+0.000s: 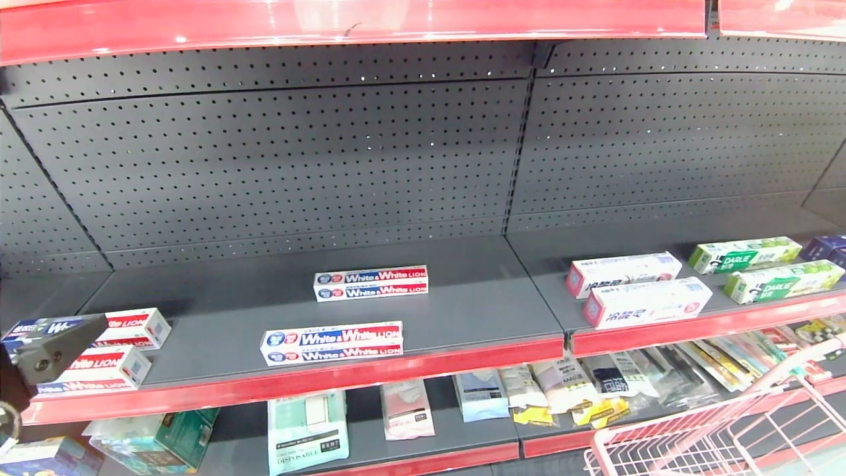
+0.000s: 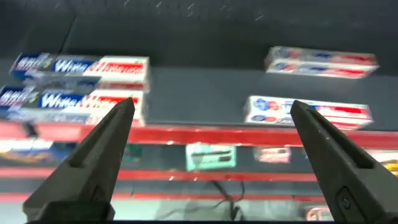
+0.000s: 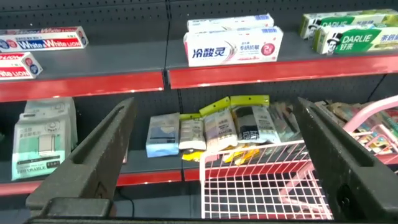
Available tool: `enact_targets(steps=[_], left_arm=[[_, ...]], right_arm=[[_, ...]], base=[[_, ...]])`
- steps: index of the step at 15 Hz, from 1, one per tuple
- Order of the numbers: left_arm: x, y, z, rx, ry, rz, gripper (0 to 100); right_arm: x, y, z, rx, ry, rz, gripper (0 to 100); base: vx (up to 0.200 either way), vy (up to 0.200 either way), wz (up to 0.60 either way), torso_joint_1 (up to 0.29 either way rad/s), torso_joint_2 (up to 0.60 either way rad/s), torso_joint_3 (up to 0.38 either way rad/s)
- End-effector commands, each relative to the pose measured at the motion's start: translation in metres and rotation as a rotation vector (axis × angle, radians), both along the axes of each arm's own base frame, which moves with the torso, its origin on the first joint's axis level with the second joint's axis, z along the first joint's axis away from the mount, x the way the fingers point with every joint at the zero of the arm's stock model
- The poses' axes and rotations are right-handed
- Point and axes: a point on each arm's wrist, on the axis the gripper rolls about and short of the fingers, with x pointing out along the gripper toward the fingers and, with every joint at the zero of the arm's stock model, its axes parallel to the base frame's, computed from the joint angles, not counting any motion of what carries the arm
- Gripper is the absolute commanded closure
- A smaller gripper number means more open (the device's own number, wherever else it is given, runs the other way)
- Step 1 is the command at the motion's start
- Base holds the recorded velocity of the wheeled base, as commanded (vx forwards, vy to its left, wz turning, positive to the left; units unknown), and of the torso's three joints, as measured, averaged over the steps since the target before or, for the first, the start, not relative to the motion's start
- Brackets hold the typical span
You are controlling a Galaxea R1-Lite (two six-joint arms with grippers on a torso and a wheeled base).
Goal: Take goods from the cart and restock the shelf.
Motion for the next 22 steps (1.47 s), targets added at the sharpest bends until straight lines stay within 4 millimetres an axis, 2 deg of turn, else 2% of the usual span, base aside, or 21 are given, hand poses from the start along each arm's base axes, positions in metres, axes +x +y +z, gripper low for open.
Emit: enact_targets(steps=[1,3,5,9,12,16,17,22], left_arm=[[0.036,0.012,-0.008,0.023,0.137,0.132,0],[0.064,0.016,-0.018,0.068,0.251,0.199,0],[0.083,0.017,-0.030,0.084,0.329,0.198,0],[0.129,0.019,-0.037,0.099,0.480,0.168,0],[0.159,0.004,-0.038,0.101,0.563,0.073,0],[0.176,-0.005,-0.053,0.132,0.630,0.022,0],[0.182,-0.007,-0.063,0.162,0.670,-0.006,0],[0.191,-0.009,-0.076,0.185,0.717,-0.036,0]], right_arm=[[0.000,0.000,0.000,0.000,0.000,0.001,0],[0.000,0.000,0.000,0.000,0.000,0.001,0],[0.000,0.000,0.000,0.000,0.000,0.001,0],[0.000,0.000,0.000,0.000,0.000,0.001,0],[0.000,0.000,0.000,0.000,0.000,0.001,0],[0.000,0.000,0.000,0.000,0.000,0.001,0],[0.000,0.000,0.000,0.000,0.000,0.001,0],[0.000,0.000,0.000,0.000,0.000,0.001,0]], base=[[0.000,0.000,0.00,0.000,0.00,0.000],[0.000,0.000,0.00,0.000,0.00,0.000],[0.000,0.000,0.00,0.000,0.00,0.000],[0.000,0.000,0.00,0.000,0.00,0.000],[0.000,0.000,0.00,0.000,0.00,0.000],[0.000,0.000,0.00,0.000,0.00,0.000],[0.000,0.000,0.00,0.000,0.00,0.000],[0.000,0.000,0.00,0.000,0.00,0.000]])
